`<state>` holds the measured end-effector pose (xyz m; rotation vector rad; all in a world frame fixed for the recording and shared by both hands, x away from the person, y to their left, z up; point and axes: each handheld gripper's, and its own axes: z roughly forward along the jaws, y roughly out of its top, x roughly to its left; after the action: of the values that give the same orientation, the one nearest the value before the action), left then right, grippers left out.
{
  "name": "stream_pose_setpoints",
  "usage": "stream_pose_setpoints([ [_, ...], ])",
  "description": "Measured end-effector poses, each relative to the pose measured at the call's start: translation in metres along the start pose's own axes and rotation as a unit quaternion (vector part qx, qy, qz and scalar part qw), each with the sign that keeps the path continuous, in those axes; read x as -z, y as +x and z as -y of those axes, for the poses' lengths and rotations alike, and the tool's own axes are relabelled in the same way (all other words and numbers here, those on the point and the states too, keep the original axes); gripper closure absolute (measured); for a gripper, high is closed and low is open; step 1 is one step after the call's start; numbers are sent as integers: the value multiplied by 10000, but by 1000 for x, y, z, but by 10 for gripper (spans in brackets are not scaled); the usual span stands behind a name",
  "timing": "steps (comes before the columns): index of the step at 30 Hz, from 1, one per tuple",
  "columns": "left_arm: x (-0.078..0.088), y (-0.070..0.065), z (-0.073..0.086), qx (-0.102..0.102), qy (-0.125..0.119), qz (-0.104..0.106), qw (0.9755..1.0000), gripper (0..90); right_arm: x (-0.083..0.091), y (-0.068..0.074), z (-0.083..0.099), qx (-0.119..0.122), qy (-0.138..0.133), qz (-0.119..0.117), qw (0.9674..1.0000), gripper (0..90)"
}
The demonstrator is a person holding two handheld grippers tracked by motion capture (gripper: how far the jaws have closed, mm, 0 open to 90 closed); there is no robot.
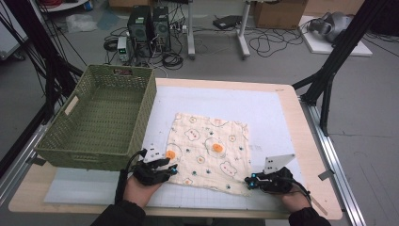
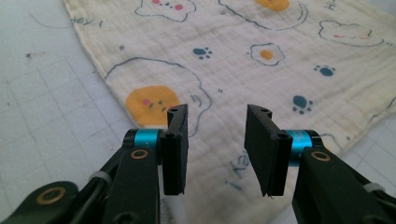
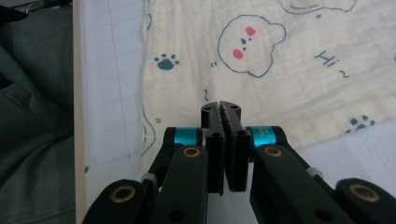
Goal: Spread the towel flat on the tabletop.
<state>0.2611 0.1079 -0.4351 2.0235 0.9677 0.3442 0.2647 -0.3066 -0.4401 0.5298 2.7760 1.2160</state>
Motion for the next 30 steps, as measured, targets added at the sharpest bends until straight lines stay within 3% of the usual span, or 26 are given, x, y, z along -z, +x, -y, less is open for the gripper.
stream_pose_setpoints([
  [6, 0, -1, 12, 42, 249, 102, 9996, 587, 14, -2, 13, -182, -89, 157, 9997, 879],
  [9, 0, -2, 14, 38, 231, 115, 9997, 587, 13, 0, 13, -272, -243, 95, 9993, 752],
  [11, 0, -3, 14, -59, 251, 73, 9996, 601, 10, 3, 10, -212, -291, 137, 9993, 675],
  [13, 0, -3, 15, -96, 243, -8, 9997, 670, 6, 6, 6, -143, -289, 105, 9994, 638],
  [16, 2, -1, 15, -121, 245, -71, 9996, 803, -2, 9, 5, -42, -21, 65, 10000, 667],
  [18, 2, -1, 16, -148, 243, -50, 9996, 870, -3, 8, 5, -64, -72, 85, 9999, 726],
  [22, 3, -1, 16, -74, 250, -17, 9997, 882, -3, 7, 6, -151, -104, -33, 9998, 873],
  [30, 16, -4, 24, -61, 265, 86, 9996, 883, -3, 13, 5, -81, -58, -187, 9998, 885],
])
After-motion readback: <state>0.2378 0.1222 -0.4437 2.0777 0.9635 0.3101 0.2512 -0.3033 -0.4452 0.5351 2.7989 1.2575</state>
